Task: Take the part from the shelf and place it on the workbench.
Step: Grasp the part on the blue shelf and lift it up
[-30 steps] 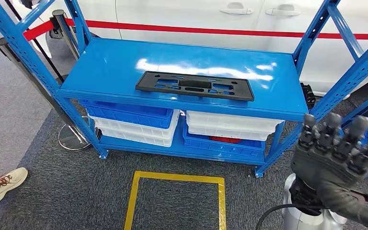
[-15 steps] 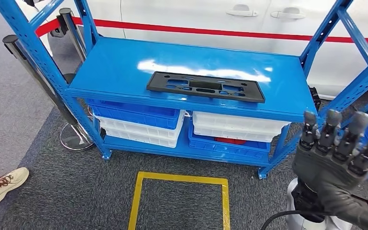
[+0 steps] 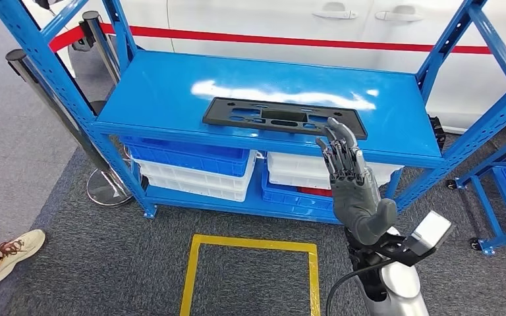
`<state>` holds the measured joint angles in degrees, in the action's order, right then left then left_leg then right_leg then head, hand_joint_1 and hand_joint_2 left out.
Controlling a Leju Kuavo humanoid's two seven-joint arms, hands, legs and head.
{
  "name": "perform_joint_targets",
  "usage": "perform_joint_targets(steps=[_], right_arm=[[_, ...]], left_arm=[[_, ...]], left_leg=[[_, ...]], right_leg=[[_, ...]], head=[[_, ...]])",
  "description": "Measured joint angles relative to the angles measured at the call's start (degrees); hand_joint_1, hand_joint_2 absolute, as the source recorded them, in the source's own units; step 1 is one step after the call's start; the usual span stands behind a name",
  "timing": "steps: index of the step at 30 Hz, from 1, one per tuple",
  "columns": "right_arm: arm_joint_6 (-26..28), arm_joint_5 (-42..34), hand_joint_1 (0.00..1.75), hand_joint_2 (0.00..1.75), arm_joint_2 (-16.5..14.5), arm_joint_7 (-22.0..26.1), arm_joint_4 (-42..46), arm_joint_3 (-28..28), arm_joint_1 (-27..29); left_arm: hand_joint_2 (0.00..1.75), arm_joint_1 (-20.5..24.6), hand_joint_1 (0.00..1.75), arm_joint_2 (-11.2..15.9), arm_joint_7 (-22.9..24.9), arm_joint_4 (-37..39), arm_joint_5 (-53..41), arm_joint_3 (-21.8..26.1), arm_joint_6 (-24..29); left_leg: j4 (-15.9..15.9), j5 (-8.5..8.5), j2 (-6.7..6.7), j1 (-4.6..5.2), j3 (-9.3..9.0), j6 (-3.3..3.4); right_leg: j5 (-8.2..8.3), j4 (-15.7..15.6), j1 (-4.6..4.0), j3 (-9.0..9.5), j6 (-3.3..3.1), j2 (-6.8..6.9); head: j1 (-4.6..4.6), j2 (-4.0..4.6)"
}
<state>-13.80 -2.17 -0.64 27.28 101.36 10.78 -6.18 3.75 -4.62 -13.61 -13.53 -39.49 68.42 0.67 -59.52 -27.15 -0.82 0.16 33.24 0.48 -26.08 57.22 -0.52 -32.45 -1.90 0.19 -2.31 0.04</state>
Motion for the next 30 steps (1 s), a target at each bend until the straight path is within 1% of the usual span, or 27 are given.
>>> perform_joint_targets(steps=[1, 2, 3, 4, 5, 6, 7, 8, 9, 10, 11, 12, 13, 14, 15, 16, 17, 19, 20, 21, 22, 23, 24, 25, 26, 28, 30], right_arm=[[0.49, -0.25, 0.00, 0.00, 0.03, -0.52, -0.31, 0.46, 0.00], [1.00, -0.56, 0.00, 0.00, 0.03, -1.27, -0.61, 0.91, 0.05], [1.53, -1.00, 0.00, 0.00, 0.04, -2.16, -0.95, 1.36, 0.12], [1.96, -1.44, 0.00, 0.00, 0.04, -3.04, -1.27, 1.75, 0.22], [2.31, -1.84, 0.00, 0.00, 0.05, -3.82, -1.58, 2.12, 0.33], [2.63, -2.14, 0.00, 0.00, 0.06, -4.38, -1.85, 2.48, 0.40], [3.03, -2.20, 0.00, 0.00, 0.09, -4.73, -2.04, 2.85, 0.44], [3.43, -2.14, 0.00, 0.00, 0.15, -4.90, -2.16, 3.19, 0.45], [3.85, -2.03, 0.00, 0.00, 0.27, -4.89, -2.22, 3.48, 0.44], [4.19, -1.90, 0.00, 0.00, 0.43, -4.78, -2.24, 3.70, 0.45], [4.34, -1.74, 0.00, 0.00, 0.64, -4.55, -2.23, 3.85, 0.46], [4.42, -1.53, 0.00, 0.00, 0.88, -4.28, -2.21, 3.98, 0.49], [4.42, -1.22, 0.00, 0.00, 1.13, -3.96, -2.19, 4.11, 0.53], [4.42, -0.87, 0.00, 0.00, 1.38, -3.62, -2.15, 4.23, 0.58], [4.42, -0.59, 0.00, 0.00, 1.62, -3.36, -2.10, 4.32, 0.63], [4.42, -0.37, 0.00, 0.00, 1.85, -3.15, -2.06, 4.36, 0.68], [4.42, -0.19, 0.00, 0.00, 2.07, -3.01, -2.02, 4.37, 0.78], [4.43, 0.12, 0.00, 0.00, 2.40, -2.89, -2.00, 4.39, 1.15], [4.45, 0.31, 0.00, 0.00, 2.52, -2.84, -2.00, 4.40, 1.40], [4.50, 0.51, 0.00, 0.00, 2.60, -2.77, -2.00, 4.43, 1.60], [4.54, 0.73, 0.00, 0.00, 2.66, -2.69, -2.00, 4.44, 1.72], [4.58, 0.94, 0.00, 0.00, 2.72, -2.59, -1.98, 4.45, 1.77], [4.60, 1.13, 0.00, 0.00, 2.79, -2.50, -1.94, 4.45, 1.78], [4.59, 1.28, 0.00, 0.00, 2.84, -2.44, -1.89, 4.45, 1.77], [4.57, 1.42, 0.00, 0.00, 2.89, -2.38, -1.82, 4.47, 1.76], [4.49, 1.64, 0.00, 0.00, 2.91, -2.32, -1.71, 4.52, 1.76], [4.35, 1.84, 0.00, 0.00, 2.91, -2.24, -1.62, 4.58, 1.80]], left_arm=[[0.00, -0.01, 0.00, -0.02, -0.04, 0.01, -0.04, 0.03, -0.02], [0.00, -0.02, 0.00, -0.04, -0.09, 0.01, -0.08, 0.05, -0.02], [0.00, -0.06, 0.00, -0.07, -0.11, 0.02, -0.13, 0.07, -0.03], [0.00, -0.12, 0.00, -0.09, -0.11, 0.02, -0.20, 0.09, -0.02], [0.00, -0.21, 0.00, -0.10, -0.11, 0.02, -0.25, 0.10, 0.00], [0.00, -0.29, 0.00, -0.10, -0.11, 0.02, -0.33, 0.11, 0.02], [0.00, -0.34, 0.00, -0.10, -0.14, 0.02, -0.43, 0.12, 0.02], [0.00, -0.35, 0.00, -0.10, -0.17, 0.02, -0.54, 0.12, 0.01], [0.00, -0.34, 0.00, -0.12, -0.21, 0.03, -0.64, 0.12, -0.02], [0.00, -0.30, 0.00, -0.14, -0.27, 0.04, -0.74, 0.12, -0.08], [0.00, -0.30, 0.00, -0.17, -0.30, 0.05, -0.82, 0.12, -0.14], [0.00, -0.32, 0.00, -0.20, -0.32, 0.06, -0.88, 0.12, -0.20], [0.00, -0.36, 0.00, -0.20, -0.33, 0.07, -0.94, 0.12, -0.26], [0.00, -0.41, 0.00, -0.21, -0.33, 0.07, -1.01, 0.12, -0.30], [0.00, -0.42, 0.00, -0.21, -0.33, 0.07, -1.11, 0.12, -0.33], [0.00, -0.41, 0.00, -0.21, -0.34, 0.07, -1.21, 0.12, -0.36], [0.00, -0.38, 0.00, -0.21, -0.34, 0.07, -1.30, 0.12, -0.37], [0.00, -0.36, 0.00, -0.21, -0.35, 0.07, -1.36, 0.12, -0.39], [0.00, -0.36, 0.00, -0.21, -0.35, 0.07, -1.38, 0.12, -0.42], [0.00, -0.36, 0.00, -0.21, -0.35, 0.07, -1.41, 0.12, -0.50], [0.00, -0.37, 0.00, -0.21, -0.34, 0.07, -1.45, 0.12, -0.62], [0.00, -0.36, 0.00, -0.22, -0.34, 0.07, -1.49, 0.12, -0.73], [0.00, -0.36, 0.00, -0.32, -0.33, 0.09, -1.52, 0.12, -0.85], [0.00, -0.32, 0.00, -0.42, -0.33, 0.13, -1.53, 0.12, -0.93], [0.00, -0.26, 0.00, -0.51, -0.31, 0.16, -1.54, 0.12, -1.00], [0.00, -0.15, 0.00, -0.61, -0.28, 0.20, -1.54, 0.12, -1.16], [0.00, -0.13, 0.00, -0.58, -0.27, 0.20, -1.54, 0.12, -1.31]], left_leg=[[-1.71, -1.06, 0.08, 0.03, 0.70, -0.32], [-4.61, -2.63, 0.18, -0.10, 2.06, -0.63], [-8.34, -4.41, 0.26, -0.28, 3.91, -1.00], [-11.93, -5.79, 0.30, -0.53, 5.76, -1.34], [-14.17, -6.25, 0.36, -0.75, 6.99, -1.66], [-14.36, -5.56, 0.41, -0.97, 7.22, -1.95], [-12.16, -3.79, 0.47, -1.17, 6.24, -2.21], [-8.32, -1.56, 0.57, -1.39, 4.43, -2.42], [-4.55, -0.10, 0.62, -1.45, 2.50, -2.53], [-1.71, 0.77, 0.61, -1.47, 1.10, -2.28], [-0.25, 0.90, 0.58, -1.42, 0.39, -1.87], [0.00, 0.54, 0.51, -1.24, 0.27, -1.35], [0.06, 0.59, 0.46, -1.19, 0.36, -0.74], [0.16, 0.63, 0.47, -1.18, 0.33, -0.33], [0.30, 0.67, 0.49, -1.21, 0.25, 0.08], [0.45, 0.71, 0.50, -1.30, 0.16, 0.43], [0.54, 0.71, 0.52, -1.36, 0.08, 0.70], [0.56, 0.55, 0.51, -1.25, 0.02, 1.02], [0.55, 0.45, 0.49, -1.18, -0.06, 1.11], [0.55, 0.31, 0.44, -1.10, -0.24, 1.17], [0.55, 0.14, 0.38, -1.02, -0.52, 1.19], [0.56, -0.06, 0.31, -0.93, -0.89, 1.16], [0.59, -0.26, 0.26, -0.88, -1.21, 1.10], [0.61, -0.43, 0.21, -0.80, -1.38, 0.96], [0.67, -0.56, 0.21, -0.79, -1.43, 0.73], [0.92, -0.72, 0.25, -0.83, -1.43, 0.08], [0.81, -1.15, 0.39, -0.77, -1.71, -0.58]], right_leg=[[0.28, -0.70, 0.31, 0.43, 0.10, 0.11], [0.40, -1.08, 0.50, 0.72, 0.20, 0.23], [0.37, -1.19, 0.56, 0.81, 0.17, 0.27], [0.31, -1.15, 0.59, 0.81, 0.19, 0.31], [0.20, -1.07, 0.65, 0.82, 0.29, 0.33], [0.05, -0.93, 0.75, 0.87, 0.45, 0.31], [-0.17, -0.68, 0.90, 0.95, 0.70, 0.27], [-0.50, -0.33, 1.06, 1.06, 1.02, 0.24], [-0.89, 0.10, 1.07, 1.08, 1.42, 0.21], [-1.24, 0.56, 1.05, 1.00, 1.78, 0.21], [-1.47, 0.88, 0.95, 0.90, 2.09, 0.21], [-1.57, 1.03, 0.86, 0.79, 2.35, 0.21], [-1.58, 1.07, 0.88, 0.76, 2.54, 0.21], [-1.71, 1.11, 0.95, 0.76, 2.77, 0.19], [-2.21, 1.72, 1.06, 0.54, 3.02, 0.15], [-3.20, 3.24, 1.15, -0.14, 3.29, 0.11], [-4.75, 6.09, 1.24, -1.51, 3.55, 0.08], [-7.95, 13.84, 1.30, -5.60, 3.88, 0.06], [-8.59, 16.81, 1.30, -7.35, 3.91, 0.06], [-7.98, 17.64, 1.28, -8.11, 3.82, 0.06], [-6.26, 16.21, 1.24, -7.74, 3.60, 0.05], [-3.77, 12.70, 1.13, -6.30, 3.21, 0.02], [-1.65, 8.61, 0.93, -4.48, 2.69, -0.03], [-0.27, 5.09, 0.67, -2.94, 2.18, -0.06], [0.34, 2.72, 0.41, -1.96, 1.79, -0.08], [0.05, 1.41, 0.09, -1.58, 1.38, -0.12], [0.09, 0.44, 0.48, -0.82, 1.11, -0.18]], head=[[-0.02, 0.00], [-0.04, 0.00], [-0.04, 0.00], [-0.04, 0.00], [-0.04, 0.00], [-0.03, 0.00], [-0.03, 0.00], [-0.03, 0.00], [-0.05, 0.00], [-0.04, 0.00], [0.00, 0.00], [0.04, 0.00], [0.09, 0.00], [0.11, 0.00], [0.13, 0.00], [0.15, 0.00], [0.19, 0.00], [0.22, 0.00], [0.22, 0.00], [0.23, 0.00], [0.23, 0.00], [0.23, 0.00], [0.22, 0.00], [0.21, 0.00], [0.27, 0.00], [0.41, 0.00], [0.46, 0.00]])
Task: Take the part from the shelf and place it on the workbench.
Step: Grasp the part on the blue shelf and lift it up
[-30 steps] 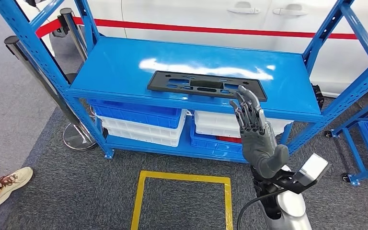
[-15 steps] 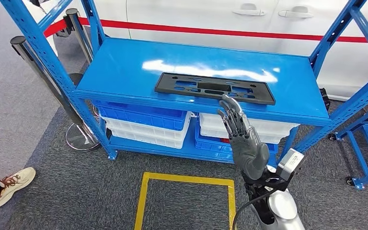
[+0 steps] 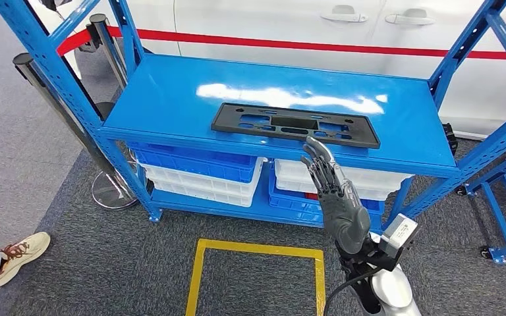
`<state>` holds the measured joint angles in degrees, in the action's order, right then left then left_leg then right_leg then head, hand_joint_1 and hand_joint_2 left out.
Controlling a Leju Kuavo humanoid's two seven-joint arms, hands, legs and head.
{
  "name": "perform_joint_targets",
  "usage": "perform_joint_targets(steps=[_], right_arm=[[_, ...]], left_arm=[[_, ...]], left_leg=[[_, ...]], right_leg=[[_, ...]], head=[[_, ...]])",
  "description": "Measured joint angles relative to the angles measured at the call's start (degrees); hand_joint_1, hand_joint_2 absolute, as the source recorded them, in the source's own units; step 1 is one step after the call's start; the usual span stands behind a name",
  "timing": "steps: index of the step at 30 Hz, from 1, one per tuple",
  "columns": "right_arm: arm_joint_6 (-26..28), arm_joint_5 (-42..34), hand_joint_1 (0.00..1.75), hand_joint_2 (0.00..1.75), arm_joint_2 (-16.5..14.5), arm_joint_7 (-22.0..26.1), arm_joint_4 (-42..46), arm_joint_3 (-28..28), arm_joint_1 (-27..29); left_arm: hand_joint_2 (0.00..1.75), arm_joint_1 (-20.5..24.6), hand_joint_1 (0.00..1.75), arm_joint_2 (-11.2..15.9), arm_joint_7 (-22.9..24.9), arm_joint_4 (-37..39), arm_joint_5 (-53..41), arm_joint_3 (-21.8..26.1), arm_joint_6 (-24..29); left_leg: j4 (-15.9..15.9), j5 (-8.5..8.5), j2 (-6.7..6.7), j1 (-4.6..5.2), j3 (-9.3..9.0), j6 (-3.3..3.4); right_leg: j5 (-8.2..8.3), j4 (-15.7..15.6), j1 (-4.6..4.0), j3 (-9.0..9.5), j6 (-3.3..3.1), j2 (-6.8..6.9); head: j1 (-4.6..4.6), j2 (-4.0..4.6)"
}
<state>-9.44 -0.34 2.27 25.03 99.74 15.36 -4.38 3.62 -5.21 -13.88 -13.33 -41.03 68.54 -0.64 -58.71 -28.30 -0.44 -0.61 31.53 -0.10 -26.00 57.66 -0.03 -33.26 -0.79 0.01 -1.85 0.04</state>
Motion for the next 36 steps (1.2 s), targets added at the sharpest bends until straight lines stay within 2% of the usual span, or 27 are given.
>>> perform_joint_targets(steps=[2, 4, 5, 6, 7, 8, 10, 11, 12, 15, 16, 17, 18, 20, 21, 22, 23, 24, 25, 27, 29, 30, 32, 33, 35, 36], right_arm=[[-0.09, 0.16, 0.00, 0.00, 0.00, 0.05, 0.05, 0.08, -0.03], [-0.10, 0.29, 0.00, 0.00, 0.00, -0.02, 0.04, 0.18, 0.01], [-0.10, 0.34, 0.00, 0.00, 0.00, -0.07, 0.02, 0.22, 0.08], [-0.11, 0.38, 0.00, 0.00, 0.00, -0.09, 0.01, 0.26, 0.15], [-0.11, 0.39, 0.00, 0.00, 0.00, -0.09, -0.01, 0.27, 0.20], [-0.10, 0.41, 0.00, 0.00, 0.00, -0.09, -0.02, 0.28, 0.24], [-0.10, 0.46, 0.00, 0.00, 0.01, -0.08, -0.04, 0.29, 0.26], [-0.10, 0.50, 0.00, 0.00, 0.01, -0.08, -0.04, 0.29, 0.25], [-0.13, 0.56, 0.00, 0.00, 0.01, -0.08, -0.05, 0.29, 0.23], [-0.37, 0.73, 0.00, 0.00, 0.02, -0.06, -0.05, 0.33, 0.19], [-0.44, 0.77, 0.00, 0.00, 0.03, -0.02, -0.05, 0.33, 0.10], [-0.43, 0.82, 0.00, 0.00, 0.05, 0.01, -0.05, 0.33, 0.02], [-0.38, 0.92, 0.00, 0.00, 0.08, 0.04, -0.05, 0.33, -0.01], [-0.16, 1.20, 0.00, 0.00, 0.13, 0.08, -0.07, 0.33, 0.17], [-0.01, 1.35, 0.00, 0.00, 0.13, 0.09, -0.08, 0.33, 0.31], [0.16, 1.50, 0.00, 0.00, 0.13, 0.14, -0.09, 0.33, 0.41], [0.39, 1.67, 0.00, 0.00, 0.13, 0.20, -0.09, 0.33, 0.46], [0.73, 1.84, 0.00, 0.00, 0.13, 0.36, -0.09, 0.33, 0.52], [1.15, 2.04, 0.00, 0.00, 0.13, 0.64, -0.10, 0.33, 0.62], [2.16, 2.72, 0.00, 0.00, 0.05, 1.46, -0.05, 0.34, 0.99], [2.90, 3.63, 0.00, 0.00, -0.14, 2.17, 0.05, 0.36, 1.52], [2.99, 3.92, 0.00, 0.00, -0.26, 2.38, 0.11, 0.37, 1.78], [2.53, 3.70, 0.00, 0.00, -0.39, 2.22, 0.16, 0.42, 2.03], [2.19, 3.35, 0.00, 0.00, -0.46, 2.02, 0.16, 0.46, 2.10], [1.70, 2.81, 0.00, 0.00, -0.55, 1.53, 0.08, 0.52, 2.22], [1.63, 2.69, 0.00, 0.00, -0.57, 1.36, 0.02, 0.57, 2.34]], left_arm=[[0.00, 0.05, 0.00, 0.06, -0.02, 0.00, 0.00, 0.00, -0.06], [0.00, 0.02, 0.00, 0.09, -0.02, 0.00, 0.00, 0.00, -0.08], [0.00, -0.05, 0.00, 0.09, -0.01, 0.00, 0.00, 0.00, -0.09], [0.00, -0.14, 0.00, 0.10, 0.00, 0.00, 0.00, 0.01, -0.10], [0.00, -0.20, 0.00, 0.13, 0.01, 0.00, 0.00, 0.01, -0.10], [0.00, -0.24, 0.00, 0.17, 0.01, 0.00, 0.00, 0.01, -0.09], [0.00, -0.26, 0.00, 0.26, 0.00, 0.00, 0.00, 0.01, -0.07], [0.00, -0.22, 0.00, 0.27, -0.01, 0.00, 0.00, 0.02, -0.07], [0.00, -0.18, 0.00, 0.27, -0.01, 0.00, 0.00, 0.02, -0.06], [0.00, -0.14, 0.00, 0.27, -0.03, 0.00, 0.00, 0.02, -0.06], [0.00, -0.17, 0.00, 0.27, -0.03, 0.00, 0.00, 0.03, -0.05], [0.00, -0.15, 0.00, 0.27, -0.02, 0.00, 0.00, 0.03, -0.05], [0.00, -0.14, 0.00, 0.27, -0.01, 0.00, 0.00, 0.04, -0.02], [0.00, -0.12, 0.00, 0.28, 0.09, 0.00, 0.00, 0.10, 0.07], [0.00, -0.15, 0.00, 0.29, 0.14, 0.00, 0.00, 0.17, 0.13], [0.00, -0.19, 0.00, 0.28, 0.21, 0.00, 0.01, 0.25, 0.19], [0.00, -0.24, 0.00, 0.27, 0.26, 0.00, 0.01, 0.32, 0.26], [0.00, -0.27, 0.00, 0.25, 0.30, 0.00, 0.02, 0.37, 0.33], [0.00, -0.31, 0.00, 0.15, 0.33, 0.03, 0.02, 0.40, 0.41], [0.00, -0.24, 0.00, -0.07, 0.28, 0.10, 0.02, 0.49, 0.50], [0.00, -0.14, 0.00, -0.22, 0.08, 0.15, -0.01, 0.62, 0.53], [0.00, -0.15, 0.00, -0.23, -0.04, 0.15, -0.10, 0.69, 0.52], [0.00, -0.20, 0.00, -0.24, -0.30, 0.15, -0.34, 0.80, 0.41], [0.00, -0.15, 0.00, -0.22, -0.40, 0.15, -0.48, 0.83, 0.31], [0.00, -0.14, 0.00, -0.24, -0.52, 0.15, -0.62, 0.86, 0.16], [0.00, -0.23, 0.00, -0.23, -0.54, 0.15, -0.71, 0.87, 0.12]], left_leg=[[-3.60, -1.89, 0.07, 0.08, 1.33, -0.41], [-11.01, -4.85, 0.08, -0.07, 5.25, -0.68], [-14.22, -5.61, 0.10, -0.12, 7.29, -0.83], [-15.75, -5.35, 0.10, -0.14, 8.59, -0.94], [-14.93, -3.78, 0.11, -0.15, 8.74, -1.00], [-11.95, -1.27, 0.14, -0.16, 7.81, -0.99], [-4.54, 2.66, 0.27, -0.06, 4.63, -0.69], [-2.25, 3.28, 0.29, 0.03, 3.58, -0.33], [-1.23, 3.07, 0.29, 0.14, 3.11, 0.06], [-0.45, 2.47, 0.11, 0.10, 2.61, 1.25], [-0.17, 2.36, 0.07, 0.00, 2.19, 1.58], [0.06, 2.25, 0.06, -0.11, 1.75, 1.84], [0.21, 2.04, 0.07, -0.12, 1.42, 2.04], [0.26, 1.50, 0.03, -0.07, 0.86, 2.27], [0.26, 1.15, -0.02, -0.03, 0.48, 2.28], [0.26, 0.75, -0.07, 0.01, -0.05, 2.24], [0.27, 0.31, -0.12, 0.05, -0.70, 2.16], [0.30, -0.16, -0.16, 0.10, -1.44, 2.05], [0.40, -0.59, -0.19, 0.10, -2.09, 1.92], [0.78, -1.11, -0.21, -0.01, -2.68, 1.41], [0.90, -1.04, -0.16, 0.00, -3.04, 0.69], [0.61, -1.15, -0.08, 0.03, -3.28, 0.39], [-2.07, -2.02, 0.04, 0.06, -2.68, -0.03], [-5.07, -3.25, 0.07, -0.02, -1.13, -0.16], [-12.28, -6.11, 0.08, -0.11, 3.45, -0.54], [-14.73, -6.77, 0.09, -0.16, 5.48, -0.76]], right_leg=[[0.02, -1.03, 0.42, 1.24, -0.34, 0.14], [-0.45, -1.13, 0.33, 1.98, -0.60, 0.31], [-0.78, -1.04, 0.29, 2.25, -0.64, 0.31], [-1.15, -0.95, 0.27, 2.56, -0.63, 0.28], [-1.59, -0.83, 0.27, 3.00, -0.55, 0.22], [-2.11, -0.68, 0.30, 3.56, -0.41, 0.17], [-3.27, -0.32, 0.25, 4.54, 0.10, 0.11], [-3.69, -0.17, 0.20, 4.75, 0.38, 0.10], [-3.94, -0.08, 0.13, 4.82, 0.67, 0.08], [-4.12, 0.50, 0.09, 4.86, 1.47, 0.04], [-4.59, 1.64, 0.14, 4.43, 1.77, 0.03], [-5.57, 3.76, 0.24, 3.34, 2.07, 0.02], [-6.99, 7.02, 0.36, 1.46, 2.33, 0.01], [-9.57, 14.36, 0.55, -3.51, 2.65, 0.02], [-9.64, 16.44, 0.60, -5.40, 2.69, 0.02], [-8.37, 16.35, 0.63, -6.28, 2.63, 0.02], [-5.93, 14.10, 0.60, -6.04, 2.42, 0.01], [-2.73, 10.20, 0.46, -4.98, 2.03, 0.01], [-0.40, 6.66, 0.24, -3.88, 1.59, 0.03], [1.64, 1.93, -0.43, -2.61, 0.66, 0.05], [1.52, 0.49, -0.74, -2.20, 0.00, -0.05], [1.77, -0.16, -0.60, -1.54, -0.23, -0.08], [1.50, -1.08, -0.19, 0.02, -0.79, -0.05], [1.31, -1.36, -0.09, 0.61, -0.97, 0.02], [0.77, -1.38, -0.08, 1.12, -1.19, 0.04], [0.45, -1.32, -0.09, 1.35, -1.18, 0.01]], head=[[-0.10, 0.00], [-0.16, 0.00], [-0.15, 0.00], [-0.16, 0.00], [-0.16, 0.00], [-0.16, 0.00], [-0.14, 0.00], [-0.13, -0.01], [-0.09, -0.01], [-0.02, 0.00], [0.01, 0.00], [0.05, 0.00], [0.11, 0.00], [0.13, 0.00], [0.12, 0.00], [0.13, 0.00], [0.13, 0.00], [0.14, 0.00], [0.07, 0.00], [0.01, 0.00], [0.11, 0.00], [0.20, 0.00], [0.10, 0.00], [0.05, 0.00], [-0.06, 0.00], [-0.05, 0.00]])
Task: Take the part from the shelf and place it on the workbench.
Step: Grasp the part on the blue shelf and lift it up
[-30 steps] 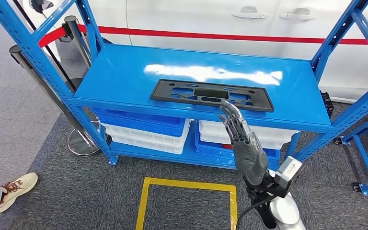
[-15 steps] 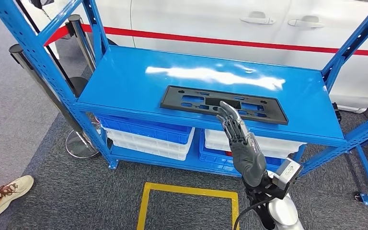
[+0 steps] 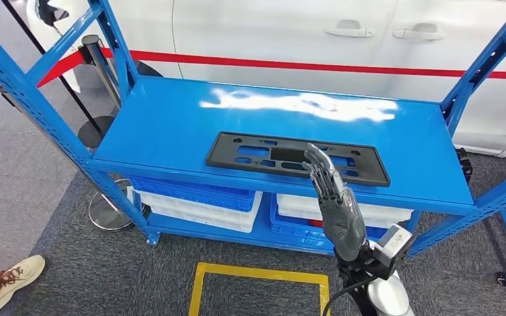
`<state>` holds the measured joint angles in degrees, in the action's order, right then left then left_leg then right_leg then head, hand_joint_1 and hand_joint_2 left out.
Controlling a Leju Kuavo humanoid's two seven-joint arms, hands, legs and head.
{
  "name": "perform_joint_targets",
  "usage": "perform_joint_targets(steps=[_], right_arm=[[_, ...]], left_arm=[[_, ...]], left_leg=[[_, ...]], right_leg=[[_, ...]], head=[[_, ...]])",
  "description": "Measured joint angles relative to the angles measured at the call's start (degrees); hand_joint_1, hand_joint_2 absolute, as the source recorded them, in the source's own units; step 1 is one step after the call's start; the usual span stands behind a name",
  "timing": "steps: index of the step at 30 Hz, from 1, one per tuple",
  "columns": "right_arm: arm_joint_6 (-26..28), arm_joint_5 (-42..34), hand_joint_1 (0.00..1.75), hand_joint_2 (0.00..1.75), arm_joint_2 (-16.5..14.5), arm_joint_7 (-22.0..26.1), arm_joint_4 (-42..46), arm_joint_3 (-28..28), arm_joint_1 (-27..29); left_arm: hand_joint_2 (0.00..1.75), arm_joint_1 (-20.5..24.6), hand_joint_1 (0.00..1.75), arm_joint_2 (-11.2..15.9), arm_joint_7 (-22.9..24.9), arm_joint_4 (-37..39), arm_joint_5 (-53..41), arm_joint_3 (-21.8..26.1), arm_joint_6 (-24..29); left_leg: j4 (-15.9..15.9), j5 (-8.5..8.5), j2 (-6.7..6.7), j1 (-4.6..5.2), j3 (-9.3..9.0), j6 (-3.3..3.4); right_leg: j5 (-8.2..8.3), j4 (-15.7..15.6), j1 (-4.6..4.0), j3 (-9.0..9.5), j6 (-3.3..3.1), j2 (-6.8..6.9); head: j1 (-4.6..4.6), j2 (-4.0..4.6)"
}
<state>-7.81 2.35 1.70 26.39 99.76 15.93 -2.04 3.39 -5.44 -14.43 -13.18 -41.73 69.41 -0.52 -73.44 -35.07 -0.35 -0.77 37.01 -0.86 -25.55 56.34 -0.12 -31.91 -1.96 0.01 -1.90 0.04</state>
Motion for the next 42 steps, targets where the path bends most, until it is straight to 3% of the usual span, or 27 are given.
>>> perform_joint_targets(steps=[1, 3, 4, 5, 7, 8, 11, 12, 13, 15, 16, 17, 19, 20, 22, 25, 27, 29, 30, 31, 32, 34, 36, 40, 42], right_arm=[[0.11, -0.01, 0.00, 0.00, -0.02, -0.12, -0.05, 0.03, 0.09], [1.22, 0.49, 0.00, 0.00, -0.15, -0.21, -0.21, 0.07, 0.17], [2.00, 0.86, 0.00, 0.44, -0.26, -0.20, -0.34, 0.07, 0.16], [2.70, 1.23, 0.00, 0.87, -0.37, -0.18, -0.49, 0.07, 0.12], [3.33, 1.35, 0.00, 0.87, -0.56, -0.28, -0.79, 0.07, 0.04], [3.28, 1.01, 0.00, 0.44, -0.63, -0.38, -0.94, 0.07, -0.05], [2.14, 0.19, 0.00, 0.44, -0.78, 0.91, -1.74, 0.07, -0.84], [1.62, 0.09, 0.00, 0.44, -0.75, 1.91, -2.21, 0.05, -1.37], [1.02, -0.27, 0.00, 0.00, -0.73, 2.85, -2.82, -0.03, -1.90], [-0.28, -2.12, 0.00, 0.00, -0.68, 3.83, -4.41, -0.48, -2.72], [-0.85, -3.08, 0.00, 0.00, -0.67, 3.97, -5.16, -0.80, -3.00], [-1.34, -3.86, 0.00, 0.00, -0.67, 4.08, -5.81, -1.12, -3.31], [-2.15, -4.88, 0.00, 0.00, -0.67, 4.39, -6.79, -1.68, -4.15], [-2.47, -5.23, 0.00, 0.00, -0.68, 4.60, -7.29, -1.89, -4.71], [-2.43, -5.34, 0.00, 0.00, -0.69, 4.72, -8.32, -2.09, -5.83], [-0.51, -3.87, 0.00, 0.00, -0.80, 3.98, -9.71, -2.11, -6.78], [0.90, -2.47, 0.00, 0.87, -0.91, 3.62, -10.41, -2.10, -7.27], [1.97, -1.36, 0.00, 1.75, -1.04, 3.42, -11.13, -2.01, -7.67], [2.55, -0.94, 0.00, 1.75, -1.09, 3.29, -11.49, -1.92, -7.74], [3.10, -0.60, 0.00, 1.75, -1.09, 3.20, -11.82, -1.82, -7.75], [3.62, -0.34, 0.00, 1.75, -1.09, 3.21, -12.11, -1.74, -7.79], [4.19, -0.14, 0.00, 1.75, -1.09, 3.56, -12.59, -1.66, -7.92], [4.38, -0.17, 0.00, 1.75, -1.07, 3.92, -12.99, -1.66, -8.12], [4.50, 0.08, 0.00, 1.75, -0.88, 4.43, -13.42, -1.66, -8.39], [3.96, 0.61, 0.00, 1.75, -0.27, 5.33, -13.49, -1.66, -8.62]], left_arm=[[0.00, -0.10, 0.00, 0.01, 0.00, 0.00, -0.06, 0.01, 0.01], [0.00, -0.21, 0.00, 0.03, -0.01, -0.01, -0.14, 0.06, 0.08], [0.00, -0.24, 0.00, 0.03, -0.01, -0.01, -0.15, 0.09, 0.13], [0.00, -0.22, 0.00, 0.03, -0.02, -0.01, -0.16, 0.14, 0.16], [0.00, -0.22, 0.00, 0.02, -0.04, 0.00, -0.22, 0.20, 0.20], [0.00, -0.26, 0.00, 0.02, -0.05, 0.00, -0.24, 0.22, 0.21], [0.00, -0.36, 0.00, -0.07, -0.10, 0.00, -0.32, 0.30, 0.23], [0.00, -0.30, 0.00, -0.09, -0.12, 0.00, -0.37, 0.32, 0.21], [0.00, -0.23, 0.00, -0.08, -0.12, 0.00, -0.43, 0.32, 0.20], [0.00, -0.09, 0.00, -0.03, -0.04, 0.00, -0.52, 0.34, 0.20], [0.00, -0.06, 0.00, -0.02, 0.01, 0.00, -0.58, 0.35, 0.20], [0.00, -0.06, 0.00, -0.01, 0.07, 0.00, -0.62, 0.36, 0.20], [0.00, -0.10, 0.00, -0.02, 0.21, 0.00, -0.69, 0.38, 0.20], [0.00, -0.10, 0.00, -0.02, 0.31, 0.00, -0.69, 0.41, 0.20], [0.00, -0.08, 0.00, -0.02, 0.44, 0.00, -0.63, 0.49, 0.20], [0.00, 0.16, 0.00, 0.02, 0.42, 0.00, -0.48, 0.58, 0.20], [0.00, 0.30, 0.00, 0.08, 0.18, 0.00, -0.46, 0.63, 0.21], [0.00, 0.23, 0.00, 0.10, -0.05, 0.00, -0.47, 0.73, 0.21], [0.00, 0.14, 0.00, 0.10, -0.11, 0.00, -0.48, 0.80, 0.23], [0.00, 0.03, 0.00, 0.11, -0.13, 0.00, -0.50, 0.87, 0.27], [0.00, -0.05, 0.00, 0.13, -0.15, 0.00, -0.60, 0.92, 0.35], [0.00, -0.15, 0.00, 0.26, -0.14, 0.00, -0.82, 0.98, 0.52], [0.00, -0.13, 0.00, 0.43, -0.12, 0.00, -1.02, 1.03, 0.72], [0.00, -0.10, 0.00, 0.50, -0.21, 0.00, -1.13, 1.15, 0.98], [0.00, -0.03, 0.00, 0.51, -0.15, 0.00, -1.17, 1.25, 1.14]], left_leg=[[-0.50, 0.53, 0.01, -0.01, 1.12, -0.15], [4.67, 5.29, 0.04, -0.02, 0.30, -0.36], [8.42, 7.65, 0.08, 0.03, -0.88, -0.27], [11.74, 8.83, 0.15, 0.12, -1.89, -0.07], [14.34, 9.25, 0.26, 0.30, -2.64, 0.73], [14.57, 9.19, 0.29, 0.34, -2.64, 1.13], [14.83, 9.66, 0.31, 0.07, -3.00, 2.09], [14.96, 9.59, 0.33, -0.02, -3.17, 2.35], [14.99, 9.43, 0.34, -0.01, -3.28, 2.55], [14.98, 9.01, 0.35, 0.01, -3.61, 2.77], [14.98, 8.74, 0.40, 0.01, -3.93, 2.80], [14.98, 8.41, 0.48, 0.01, -4.41, 2.77], [15.02, 7.61, 0.82, 0.04, -5.61, 2.55], [15.03, 7.19, 1.03, 0.16, -6.14, 2.27], [15.20, 6.54, 1.70, 0.40, -6.68, 1.61], [15.58, 5.63, 2.72, 0.58, -7.33, 0.68], [12.37, 3.55, 1.96, 0.56, -6.41, 0.25], [4.40, 0.25, 0.96, 0.42, -2.37, 0.02], [0.60, -0.83, 0.80, 0.39, -0.03, -0.08], [-1.44, -0.75, 0.78, 0.37, 1.60, -0.13], [-1.11, 0.64, 0.78, 0.36, 2.16, -0.11], [5.72, 6.10, 0.79, 0.36, 0.34, 0.19], [12.47, 9.69, 0.76, 0.49, -2.08, 0.75], [14.76, 9.95, 0.67, 0.59, -2.70, 1.77], [15.30, 9.99, 0.65, 0.29, -3.07, 2.29]], right_leg=[[-0.34, 0.10, 0.02, 0.29, 0.06, -0.06], [-1.21, 0.41, 0.16, 1.17, 0.37, -0.16], [-1.70, 0.61, 0.20, 1.66, 0.63, -0.17], [-2.15, 0.88, 0.20, 1.91, 0.94, -0.17], [-2.86, 1.26, 0.06, 1.95, 1.60, -0.11], [-3.06, 1.33, -0.04, 1.86, 1.85, -0.07], [-4.54, 3.13, 0.03, 1.23, 2.72, -0.04], [-5.85, 5.77, 0.19, -0.12, 3.08, -0.05], [-7.40, 9.52, 0.35, -2.17, 3.40, -0.04], [-9.50, 17.09, 0.62, -6.91, 3.82, -0.03], [-8.96, 18.57, 0.72, -8.29, 3.88, -0.02], [-7.18, 17.69, 0.78, -8.52, 3.82, 0.02], [-1.80, 10.45, 0.64, -6.16, 3.27, 0.94], [0.06, 6.74, 0.29, -4.74, 2.89, 1.80], [0.97, 2.84, -0.35, -3.27, 2.17, 2.98], [0.49, 1.91, -0.22, -2.65, 1.44, 1.95], [0.39, 1.27, 0.17, -1.87, 0.81, 1.52], [-0.01, 1.12, 0.20, -1.33, 0.28, 1.30], [-0.27, 1.14, 0.15, -1.08, 0.16, 1.15], [-0.56, 1.16, 0.09, -0.75, 0.13, 0.99], [-0.88, 1.19, 0.06, -0.33, 0.18, 0.83], [-1.70, 1.25, 0.01, 0.74, 0.41, 0.61], [-2.46, 1.54, -0.20, 1.30, 0.85, 0.49], [-3.01, 1.79, -0.22, 1.04, 1.85, 0.37], [-4.70, 4.34, -0.07, -0.05, 2.63, 0.22]], head=[[-0.01, 0.00], [-0.01, 0.00], [0.00, 0.00], [-0.03, 0.00], [-0.04, 0.00], [-0.05, 0.00], [0.06, 0.00], [0.11, 0.00], [0.18, 0.00], [0.20, 0.00], [0.21, 0.00], [0.21, 0.00], [0.22, 0.00], [0.23, 0.00], [0.29, 0.00], [0.37, 0.00], [0.28, 0.00], [0.19, 0.00], [0.20, 0.00], [0.20, 0.00], [0.20, 0.00], [0.20, 0.00], [0.22, 0.00], [0.28, 0.00], [0.37, 0.00]])
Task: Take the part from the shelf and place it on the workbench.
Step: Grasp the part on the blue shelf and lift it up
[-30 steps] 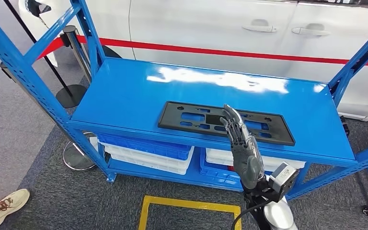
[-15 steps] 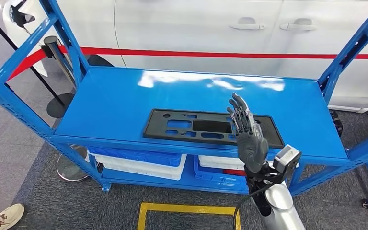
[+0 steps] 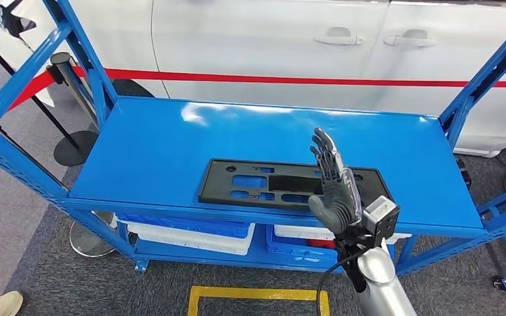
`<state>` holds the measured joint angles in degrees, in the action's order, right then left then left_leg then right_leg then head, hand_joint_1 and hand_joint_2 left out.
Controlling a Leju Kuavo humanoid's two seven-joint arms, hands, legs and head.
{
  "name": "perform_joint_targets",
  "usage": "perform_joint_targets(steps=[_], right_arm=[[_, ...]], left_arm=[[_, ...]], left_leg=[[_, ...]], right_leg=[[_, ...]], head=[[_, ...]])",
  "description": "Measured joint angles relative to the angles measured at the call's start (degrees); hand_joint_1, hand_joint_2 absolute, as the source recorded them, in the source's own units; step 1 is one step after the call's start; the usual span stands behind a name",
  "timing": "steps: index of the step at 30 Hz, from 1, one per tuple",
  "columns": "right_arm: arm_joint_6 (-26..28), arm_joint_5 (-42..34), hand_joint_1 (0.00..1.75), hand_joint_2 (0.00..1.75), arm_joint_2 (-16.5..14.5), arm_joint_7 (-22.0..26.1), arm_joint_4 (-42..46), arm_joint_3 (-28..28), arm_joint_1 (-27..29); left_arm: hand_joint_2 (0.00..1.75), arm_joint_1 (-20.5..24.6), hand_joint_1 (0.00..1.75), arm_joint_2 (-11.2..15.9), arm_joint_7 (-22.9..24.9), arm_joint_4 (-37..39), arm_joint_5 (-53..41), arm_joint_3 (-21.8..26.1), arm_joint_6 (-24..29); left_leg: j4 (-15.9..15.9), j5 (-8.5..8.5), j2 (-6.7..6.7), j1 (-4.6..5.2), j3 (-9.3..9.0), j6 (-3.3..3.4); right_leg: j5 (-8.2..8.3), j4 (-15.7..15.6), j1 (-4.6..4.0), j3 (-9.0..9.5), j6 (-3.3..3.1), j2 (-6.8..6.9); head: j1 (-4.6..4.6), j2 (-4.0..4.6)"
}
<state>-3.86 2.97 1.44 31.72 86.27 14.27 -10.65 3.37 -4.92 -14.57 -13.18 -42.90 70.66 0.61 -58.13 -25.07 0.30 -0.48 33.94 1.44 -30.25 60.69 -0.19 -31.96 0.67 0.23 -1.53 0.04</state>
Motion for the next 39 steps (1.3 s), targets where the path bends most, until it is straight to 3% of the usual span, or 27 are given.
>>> perform_joint_targets(steps=[3, 4, 5, 6, 8, 9, 10, 12, 14, 16, 18, 20, 21, 24, 26, 29, 31, 34, 35, 36, 39], right_arm=[[-2.89, 1.26, 0.00, 1.75, 1.81, 1.89, -0.77, -0.07, -0.26], [-3.94, 2.00, 0.00, 1.75, 2.47, 2.59, -1.27, -0.21, -0.25], [-4.87, 2.95, 0.00, 1.75, 3.05, 3.28, -1.79, -0.43, -0.24], [-5.64, 4.09, 0.00, 1.75, 3.56, 3.98, -2.24, -0.69, -0.23], [-6.55, 6.80, 0.00, 1.75, 4.41, 5.22, -2.88, -1.21, -0.20], [-6.56, 8.31, 0.00, 1.75, 4.77, 5.68, -3.06, -1.41, -0.15], [-6.34, 9.70, 0.00, 1.75, 5.08, 6.04, -3.16, -1.56, 0.00], [-5.78, 12.23, 0.00, 1.75, 5.67, 6.55, -3.14, -1.80, 0.55], [-5.38, 14.61, 0.00, 1.75, 6.21, 6.80, -2.46, -1.91, 1.37], [-5.11, 17.25, 0.00, 1.75, 6.66, 6.90, -1.22, -1.91, 2.19], [-4.98, 19.57, 0.00, 1.75, 7.05, 7.07, 0.11, -1.82, 3.24], [-4.80, 21.21, 0.00, 1.75, 7.50, 7.34, 1.76, -1.60, 4.69], [-4.60, 22.05, 0.00, 1.75, 7.71, 7.44, 2.55, -1.48, 5.27], [-2.57, 27.57, 0.00, 1.75, 8.46, 7.10, 4.61, -0.57, 6.21], [-0.55, 33.17, 0.00, 1.75, 9.57, 6.02, 6.19, 0.87, 7.23], [2.81, 40.66, 0.00, 1.75, 11.51, 3.46, 8.44, 4.58, 9.19], [4.94, 43.39, 0.00, 1.75, 12.48, 1.99, 9.26, 6.91, 9.90], [7.20, 45.40, 0.00, 1.75, 13.33, 0.27, 9.61, 9.24, 10.59], [8.45, 46.43, 0.00, 1.75, 13.45, -0.59, 9.61, 9.92, 10.75], [10.15, 47.70, 0.00, 1.75, 13.51, -1.67, 9.59, 10.60, 10.81], [16.12, 52.16, 0.00, 1.75, 13.40, -5.17, 9.36, 12.84, 10.36]], left_arm=[[0.00, 0.22, 0.00, 0.09, 0.53, 0.00, -0.18, 0.14, 0.20], [0.00, 0.25, 0.00, 0.13, 0.76, 0.00, -0.22, 0.16, 0.21], [0.00, 0.25, 0.00, 0.16, 0.93, 0.00, -0.26, 0.18, 0.21], [0.00, 0.25, 0.00, 0.18, 1.02, 0.00, -0.29, 0.19, 0.19], [0.00, 0.25, 0.00, 0.19, 1.07, 0.00, -0.35, 0.20, 0.11], [0.00, 0.30, 0.00, 0.19, 1.06, 0.00, -0.37, 0.21, 0.07], [0.00, 0.36, 0.00, 0.20, 1.05, 0.00, -0.40, 0.22, 0.04], [0.00, 0.45, 0.00, 0.23, 1.03, 0.00, -0.47, 0.25, 0.04], [0.00, 0.44, 0.00, 0.34, 1.01, 0.00, -0.50, 0.26, 0.04], [0.00, 0.44, 0.00, 0.49, 0.97, 0.00, -0.52, 0.30, -0.02], [0.00, 0.40, 0.00, 0.53, 0.96, 0.00, -0.55, 0.33, -0.12], [0.00, 0.29, 0.00, 0.57, 0.96, 0.00, -0.62, 0.39, -0.17], [0.00, 0.26, 0.00, 0.62, 0.96, 0.00, -0.67, 0.44, -0.18], [0.00, 0.35, 0.00, 0.81, 0.94, 0.00, -0.94, 0.54, -0.30], [0.00, 0.53, 0.00, 0.87, 0.88, 0.00, -1.14, 0.57, -0.50], [0.00, 0.51, 0.00, 0.80, 0.79, 0.01, -1.48, 0.59, -0.87], [0.00, 0.53, 0.00, 0.73, 0.78, 0.02, -1.58, 0.59, -0.96], [0.00, 0.60, 0.00, 0.74, 0.76, 0.01, -1.65, 0.59, -0.96], [0.00, 0.60, 0.00, 0.75, 0.75, 0.01, -1.69, 0.59, -0.97], [0.00, 0.60, 0.00, 0.75, 0.74, 0.02, -1.76, 0.59, -0.97], [0.00, 0.64, 0.00, 0.64, 0.66, 0.02, -2.10, 0.59, -1.02]], left_leg=[[0.18, -0.20, -0.02, -0.13, -0.27, 0.44], [0.15, -0.32, -0.05, -0.13, -0.36, 0.48], [0.12, -0.46, -0.10, -0.14, -0.52, 0.47], [0.10, -0.63, -0.16, -0.14, -0.79, 0.39], [0.10, -1.04, -0.24, -0.12, -1.43, 0.13], [0.06, -1.20, -0.29, -0.04, -1.59, -0.07], [0.06, -1.29, -0.32, 0.01, -1.61, -0.33], [0.16, -1.35, -0.37, 0.03, -1.57, -0.99], [-0.34, -2.00, -0.34, -0.05, -1.52, -1.67], [-4.41, -4.58, -0.32, -0.10, 0.07, -2.03], [-11.67, -7.92, -0.33, -0.16, 3.41, -2.14], [-15.43, -8.45, -0.33, -0.17, 5.42, -2.18], [-14.32, -7.18, -0.33, -0.17, 5.02, -2.11], [-4.39, -2.15, -0.34, -0.08, 0.53, -1.48], [-1.12, -1.61, -0.44, 0.08, -0.92, -1.02], [-0.46, -1.46, -0.60, 0.01, -1.14, -0.28], [0.01, -1.22, -0.51, -0.22, -1.40, 0.23], [0.07, -1.23, -0.45, -0.21, -1.44, 0.48], [0.06, -1.25, -0.46, -0.20, -1.48, 0.48], [0.06, -1.28, -0.49, -0.20, -1.56, 0.45], [0.04, -1.48, -0.61, -0.10, -1.92, 0.12]], right_leg=[[-4.45, 10.82, 0.57, -5.88, 1.02, -0.10], [-4.72, 13.28, 0.76, -7.53, 1.22, -0.10], [-3.79, 13.57, 0.92, -8.16, 1.32, -0.10], [-1.74, 11.44, 1.03, -7.55, 1.33, -0.09], [2.91, 3.49, 1.08, -4.20, 1.04, -0.09], [4.23, 0.11, 0.93, -2.77, 0.79, -0.11], [4.68, -1.77, 0.76, -2.02, 0.56, -0.13], [4.48, -2.59, 0.44, -1.89, 0.06, -0.22], [4.58, -2.99, 0.69, -1.56, -0.61, -0.23], [4.62, -3.42, 0.91, -1.10, -1.31, -0.14], [4.45, -3.43, 0.69, -0.92, -1.73, -0.09], [4.29, -3.34, 0.47, -0.80, -1.87, -0.11], [4.18, -3.26, 0.41, -0.73, -1.88, -0.16], [3.59, -2.69, 0.23, -0.55, -1.49, -0.43], [3.35, -2.30, 0.06, -0.75, -0.98, -0.45], [3.04, -1.96, 0.09, -0.98, -0.23, -0.38], [0.83, 1.39, 0.31, -2.41, 0.47, -0.40], [-3.82, 12.17, 0.80, -7.68, 1.33, -0.36], [-3.85, 13.85, 0.93, -8.62, 1.47, -0.35], [-2.76, 13.23, 1.03, -8.44, 1.50, -0.34], [2.90, 2.05, 0.93, -3.05, 0.94, -0.30]], head=[[0.07, 0.00], [0.07, 0.00], [0.07, 0.00], [0.07, 0.00], [0.07, 0.00], [0.07, 0.00], [0.07, 0.00], [0.05, 0.00], [0.04, 0.00], [-0.01, 0.00], [-0.04, 0.00], [-0.04, 0.00], [-0.04, 0.00], [-0.02, 0.00], [0.03, 0.00], [0.10, 0.00], [0.21, 0.00], [0.33, 0.00], [0.33, 0.00], [0.33, 0.00], [0.33, 0.00]])
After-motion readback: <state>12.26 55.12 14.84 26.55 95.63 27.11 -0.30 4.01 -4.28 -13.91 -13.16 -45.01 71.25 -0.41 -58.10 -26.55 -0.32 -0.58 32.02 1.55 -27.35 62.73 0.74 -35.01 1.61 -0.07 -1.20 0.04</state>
